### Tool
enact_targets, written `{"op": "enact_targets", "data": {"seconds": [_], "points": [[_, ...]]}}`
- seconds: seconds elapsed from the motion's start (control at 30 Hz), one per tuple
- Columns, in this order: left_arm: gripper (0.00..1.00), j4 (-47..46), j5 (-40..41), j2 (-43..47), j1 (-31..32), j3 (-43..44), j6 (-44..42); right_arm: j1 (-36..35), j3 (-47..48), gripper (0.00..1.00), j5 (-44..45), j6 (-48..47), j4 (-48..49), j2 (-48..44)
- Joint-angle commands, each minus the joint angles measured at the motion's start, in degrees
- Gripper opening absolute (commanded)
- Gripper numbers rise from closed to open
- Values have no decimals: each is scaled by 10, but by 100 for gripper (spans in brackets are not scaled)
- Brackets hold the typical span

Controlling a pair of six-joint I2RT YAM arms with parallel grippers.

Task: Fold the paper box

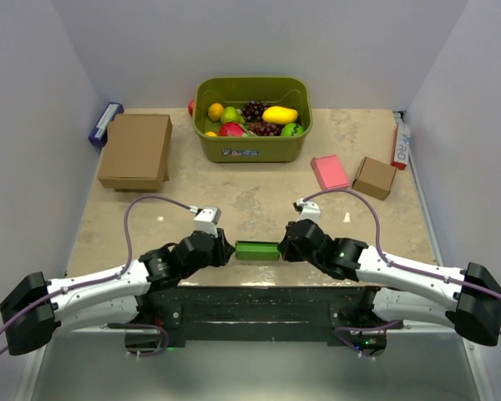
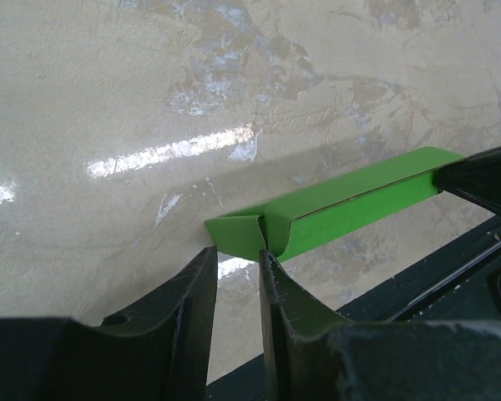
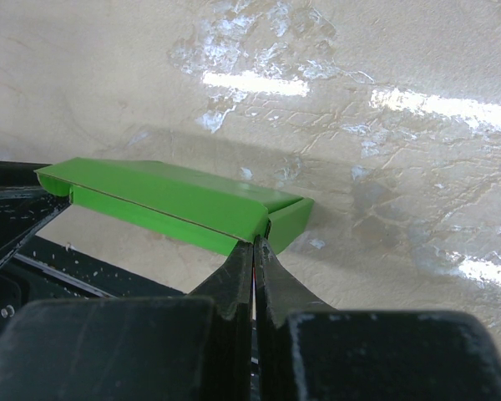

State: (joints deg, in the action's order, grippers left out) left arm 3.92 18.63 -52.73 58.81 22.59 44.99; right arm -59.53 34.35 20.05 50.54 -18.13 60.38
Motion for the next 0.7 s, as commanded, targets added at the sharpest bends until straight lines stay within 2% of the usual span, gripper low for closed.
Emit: {"op": "enact_targets", "data": {"seconds": [0.0, 0.17, 0.2, 0.23, 0.33, 0.67], "points": [[31, -23, 2, -14, 9, 11, 7, -8, -27, 0, -13, 7, -63, 21], [34, 1, 8, 2, 9, 12, 12, -8, -27, 0, -14, 8, -64, 19], [36, 8, 9, 13, 9, 16, 12, -9, -27, 0, -12, 8, -64, 20], [42, 23, 10, 17, 9, 18, 9, -9, -27, 0, -13, 7, -64, 19], [46, 56, 7, 28, 9, 36, -8, -9, -26, 0, -12, 5, -64, 18], [45, 40, -4, -21, 9, 92, -63, -9, -27, 0, -12, 5, -65, 15]]}}
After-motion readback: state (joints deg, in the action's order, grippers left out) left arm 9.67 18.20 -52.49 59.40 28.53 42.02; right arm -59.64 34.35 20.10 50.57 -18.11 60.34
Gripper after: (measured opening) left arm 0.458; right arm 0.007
